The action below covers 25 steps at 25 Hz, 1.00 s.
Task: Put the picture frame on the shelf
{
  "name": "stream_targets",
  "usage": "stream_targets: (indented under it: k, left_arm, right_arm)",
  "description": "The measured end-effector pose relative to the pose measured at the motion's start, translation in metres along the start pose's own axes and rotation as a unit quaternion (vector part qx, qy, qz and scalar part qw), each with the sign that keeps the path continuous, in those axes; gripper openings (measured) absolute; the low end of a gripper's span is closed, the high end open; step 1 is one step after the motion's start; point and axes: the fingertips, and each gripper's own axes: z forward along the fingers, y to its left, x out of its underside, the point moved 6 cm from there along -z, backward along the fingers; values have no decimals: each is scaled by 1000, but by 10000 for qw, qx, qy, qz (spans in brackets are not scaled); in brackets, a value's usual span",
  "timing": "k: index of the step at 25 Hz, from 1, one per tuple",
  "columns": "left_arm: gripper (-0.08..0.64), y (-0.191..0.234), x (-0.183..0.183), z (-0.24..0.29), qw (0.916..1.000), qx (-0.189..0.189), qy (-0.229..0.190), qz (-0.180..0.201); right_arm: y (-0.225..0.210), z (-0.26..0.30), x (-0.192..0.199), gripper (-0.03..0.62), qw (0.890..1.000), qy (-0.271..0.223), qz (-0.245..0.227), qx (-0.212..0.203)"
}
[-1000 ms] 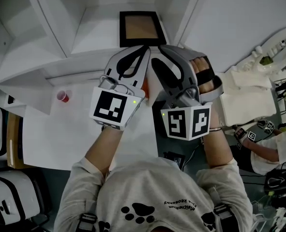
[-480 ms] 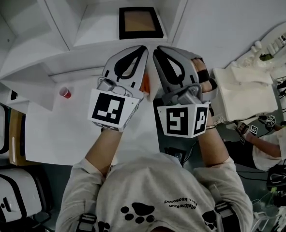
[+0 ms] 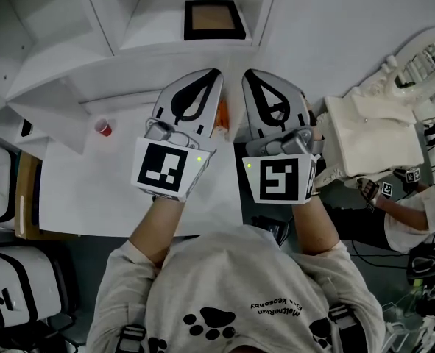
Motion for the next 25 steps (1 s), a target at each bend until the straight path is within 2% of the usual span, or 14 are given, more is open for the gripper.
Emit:
stream_targets:
  k: [3, 8, 14, 16, 19, 25]
  left_arm:
    - [20, -9, -4, -12, 10000, -44, -83, -24]
    - [20, -23, -3, -33, 10000, -70, 42, 7]
    - [20, -43, 2, -53, 9997, -183, -101, -81]
    - [20, -50, 6, -61, 9996, -228, -82, -147]
    - [20, -62, 15, -73, 9993, -292, 16, -228]
    - [20, -86, 31, -98, 9977, -475, 200, -430]
  right_arm:
    - [4, -13, 4, 32, 9992, -21, 382, 74]
    - [9, -35, 7, 32, 9946, -157, 1011, 198]
    - [26, -62, 11, 32, 9905, -247, 1343, 192]
    - [32, -72, 11, 32, 9848, -376, 1675, 271]
    - [38, -86, 11, 32, 9694, -567, 2353, 423]
    - [60, -112, 17, 32, 9600, -539, 2734, 279]
